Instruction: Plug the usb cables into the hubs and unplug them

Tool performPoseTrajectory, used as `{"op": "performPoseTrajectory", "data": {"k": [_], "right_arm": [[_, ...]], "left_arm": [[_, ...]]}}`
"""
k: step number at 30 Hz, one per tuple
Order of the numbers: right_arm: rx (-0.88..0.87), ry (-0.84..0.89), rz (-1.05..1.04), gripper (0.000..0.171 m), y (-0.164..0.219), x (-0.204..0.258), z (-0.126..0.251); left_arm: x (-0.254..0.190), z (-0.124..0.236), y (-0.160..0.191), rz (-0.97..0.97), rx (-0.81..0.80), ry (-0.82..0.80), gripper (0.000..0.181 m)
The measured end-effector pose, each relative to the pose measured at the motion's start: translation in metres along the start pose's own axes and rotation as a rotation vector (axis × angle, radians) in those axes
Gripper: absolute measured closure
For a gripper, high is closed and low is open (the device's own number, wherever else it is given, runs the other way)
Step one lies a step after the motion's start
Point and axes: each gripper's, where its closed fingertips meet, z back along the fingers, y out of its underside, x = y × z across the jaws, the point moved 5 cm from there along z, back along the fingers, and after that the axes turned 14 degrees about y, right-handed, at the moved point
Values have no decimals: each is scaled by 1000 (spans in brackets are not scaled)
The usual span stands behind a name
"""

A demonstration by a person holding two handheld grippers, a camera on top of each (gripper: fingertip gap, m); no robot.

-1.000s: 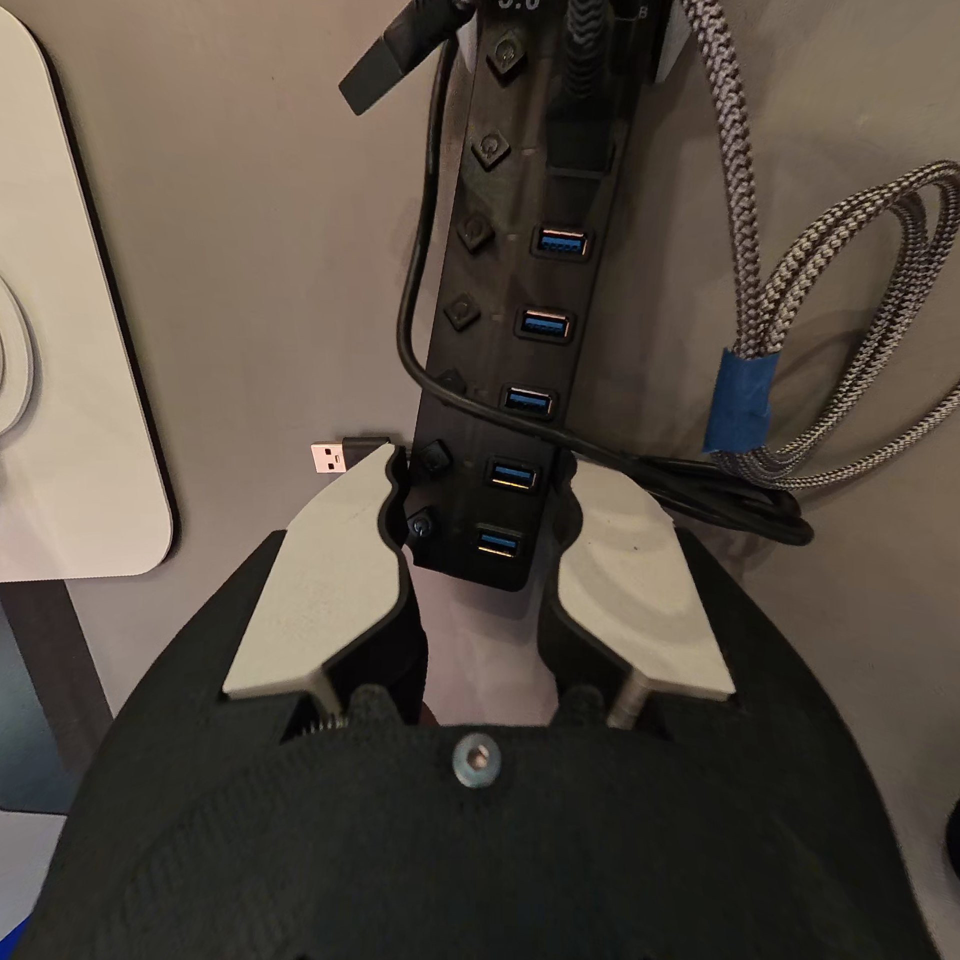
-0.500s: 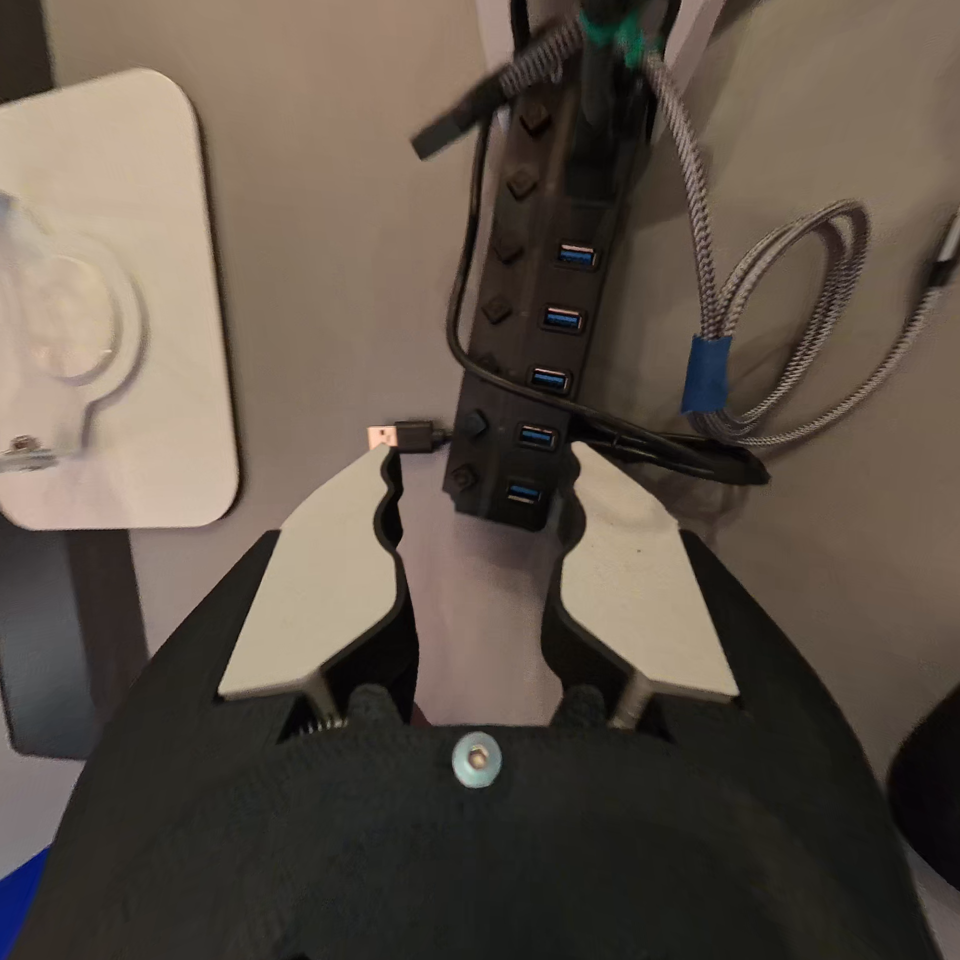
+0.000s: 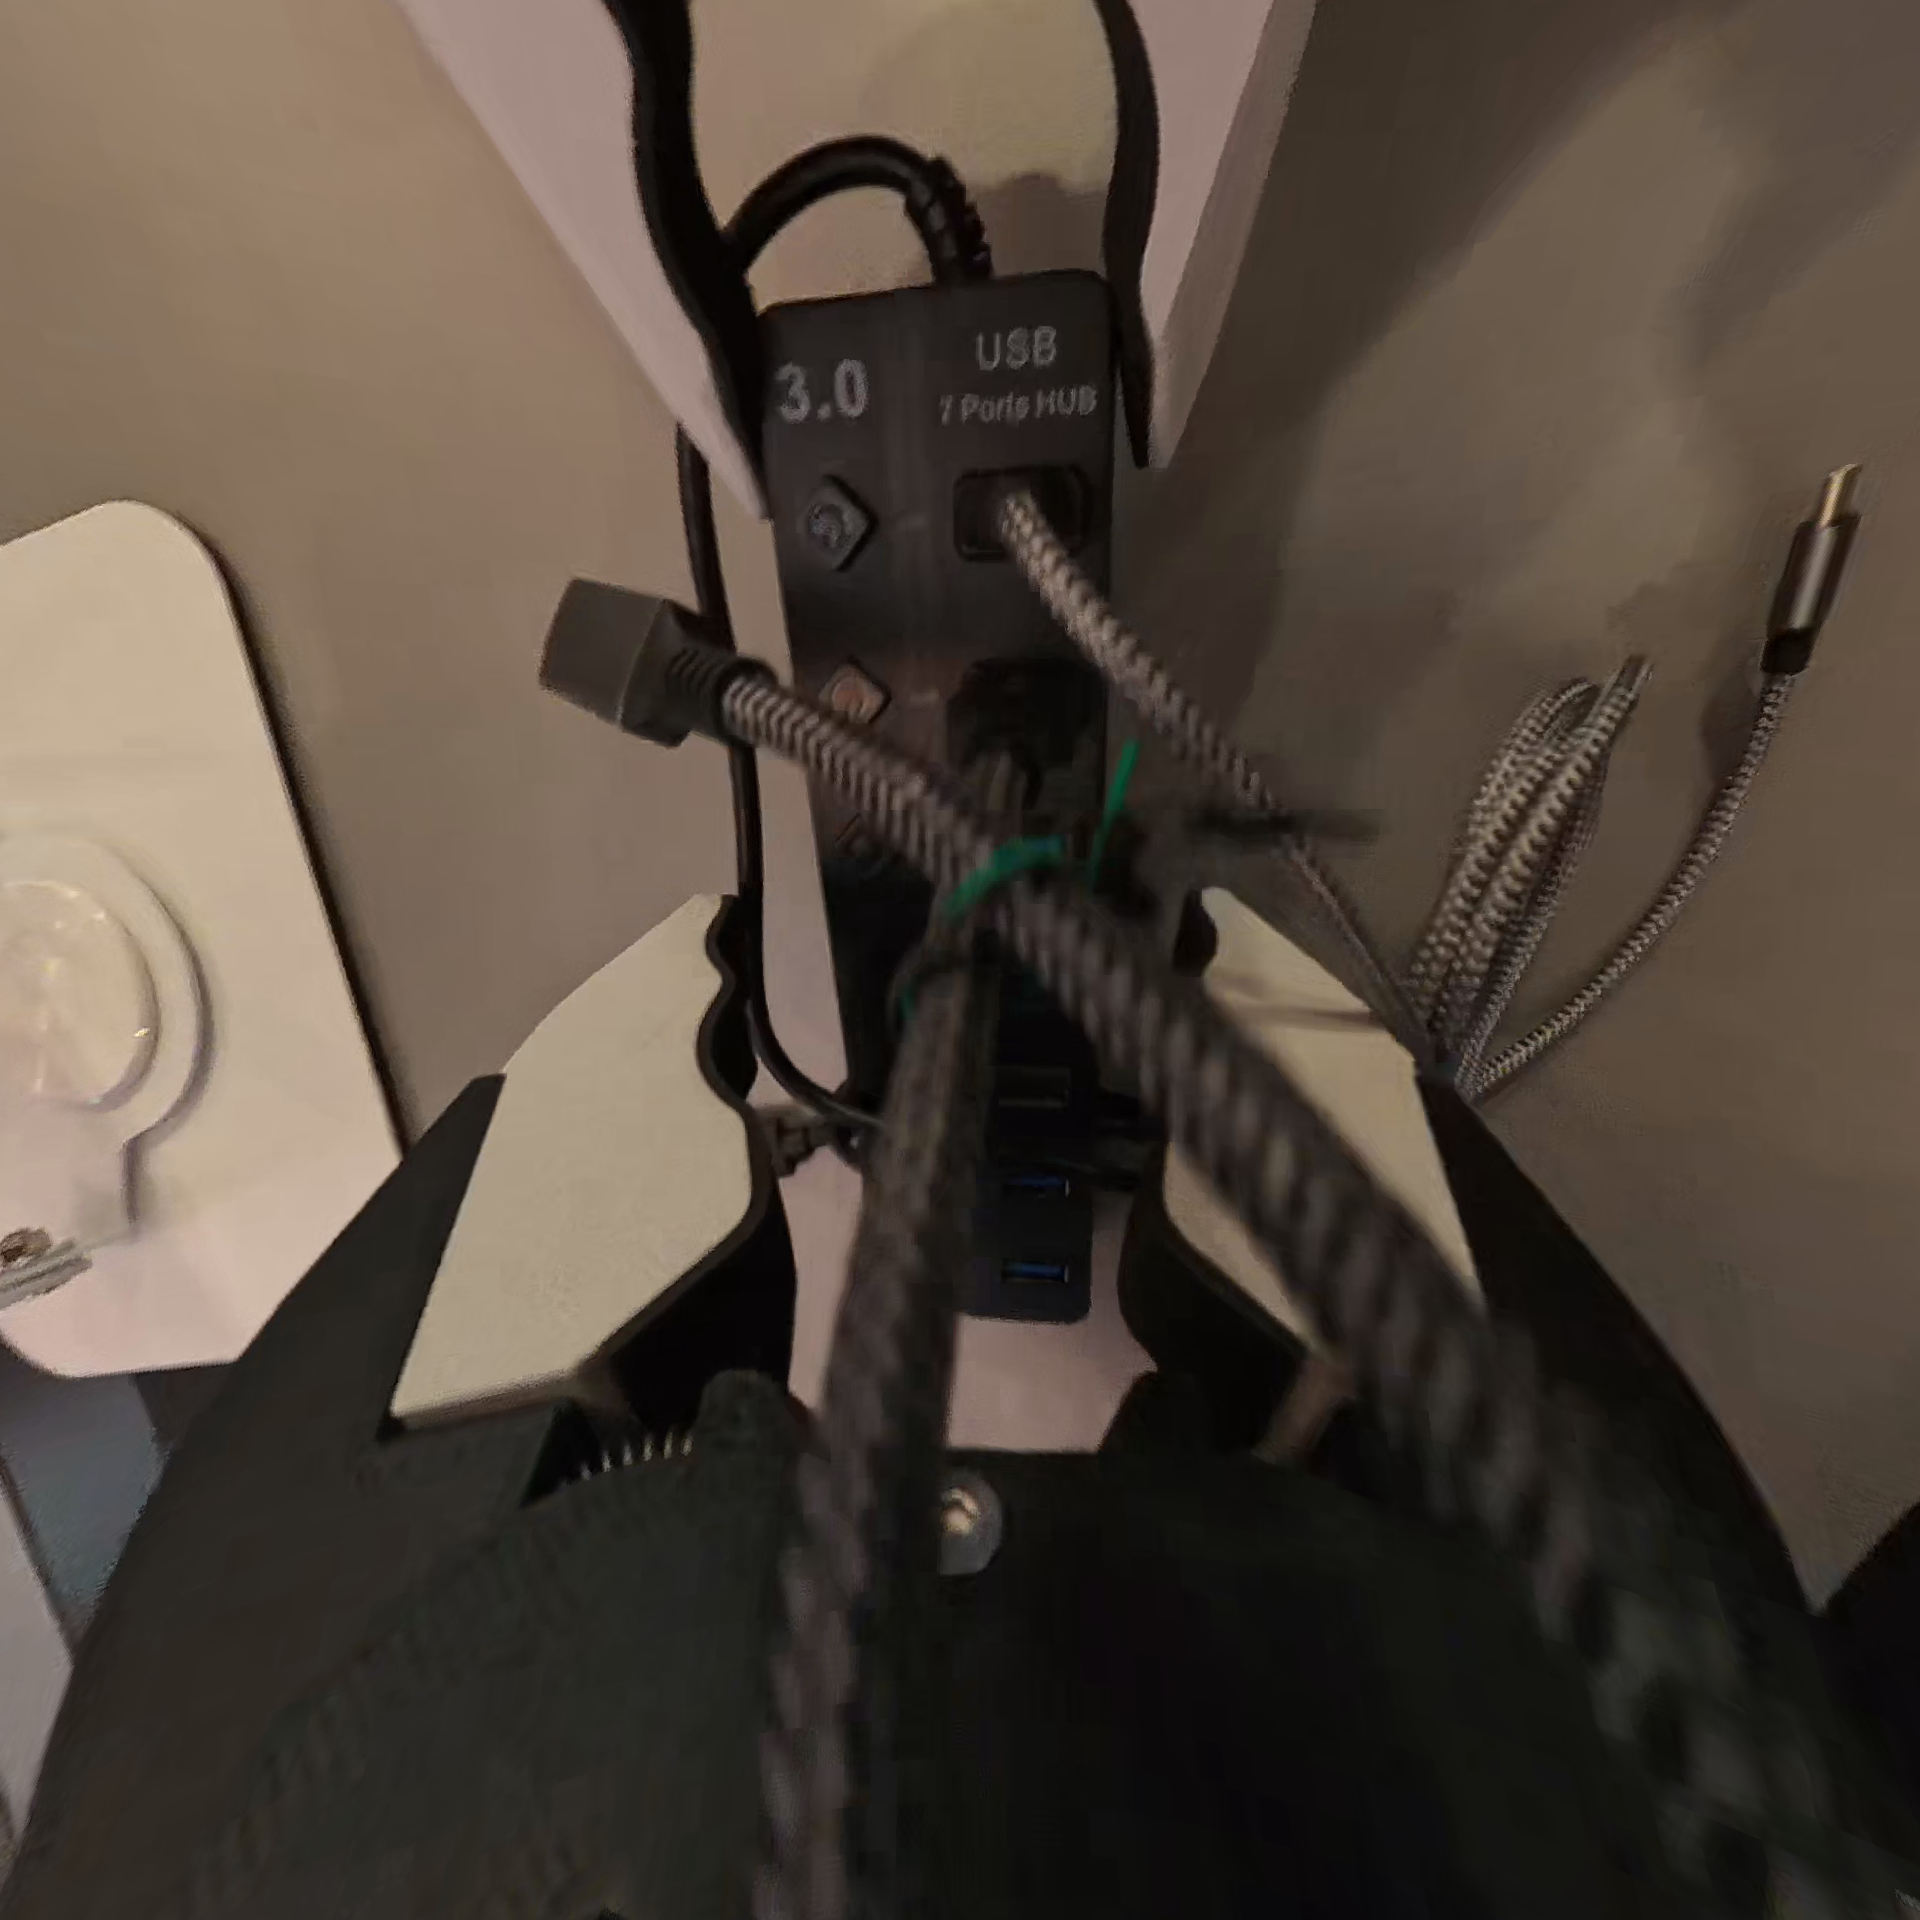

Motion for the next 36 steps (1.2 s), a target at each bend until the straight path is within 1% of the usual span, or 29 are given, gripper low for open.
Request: {"op": "performPoseTrajectory", "data": {"k": [5,7,9,11,13,16,18,22,24,25,29,34,35,36], "right_arm": [[24,-13,13,122,-5,-2,4],[15,-17,2,122,-6,-3,7],[-2,-17,-14,122,-8,-3,8],[-9,-18,-22,123,-9,-4,11],[-14,-16,-22,123,-10,-4,13],[-9,-13,-12,123,-10,-3,14],[-15,-19,-7,123,-13,-2,15],[-9,-17,5,123,-16,-1,17],[-3,-19,12,123,-15,-2,17],[-2,-22,14,123,-15,-2,17],[-20,-23,16,123,-17,-2,19],[-111,6,-8,122,-28,-4,24],[-125,15,-15,121,-29,-5,24],[-129,17,-16,115,-29,-4,23]], "left_arm": [[3,-4,-4,-16,-54,-29,121],[3,-4,-4,6,-99,-36,121],[3,-2,-4,7,-134,-72,117],[1,7,-7,0,-211,-120,111],[-3,14,-9,-7,-284,-150,112],[-13,13,-7,-25,-301,-114,119],[-13,7,-4,-23,-274,-106,115],[-12,-2,-4,-31,-220,-70,116],[-9,-1,-6,-41,-208,-86,125],[-9,-2,-7,-40,-211,-78,125],[-8,0,-7,-28,-248,-85,129],[-10,6,-4,-4,-371,-120,130],[-10,7,-3,4,-391,-124,129],[-10,7,-3,17,-416,-122,129]]}}
